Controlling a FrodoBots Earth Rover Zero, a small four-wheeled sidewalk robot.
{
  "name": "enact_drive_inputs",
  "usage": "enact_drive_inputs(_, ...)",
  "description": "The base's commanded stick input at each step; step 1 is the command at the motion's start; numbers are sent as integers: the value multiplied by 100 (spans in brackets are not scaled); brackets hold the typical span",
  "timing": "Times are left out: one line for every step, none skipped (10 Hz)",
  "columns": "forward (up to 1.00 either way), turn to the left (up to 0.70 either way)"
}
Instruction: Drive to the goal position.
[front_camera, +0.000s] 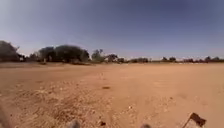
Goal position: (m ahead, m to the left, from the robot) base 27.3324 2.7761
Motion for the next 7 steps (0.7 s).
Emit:
enact_drive_inputs(70, 0)
enact_drive_inputs(70, 0)
enact_drive_inputs(70, 0)
enact_drive_inputs(70, 0)
enact_drive_inputs(70, 0)
enact_drive_inputs(70, 0)
enact_drive_inputs(70, 0)
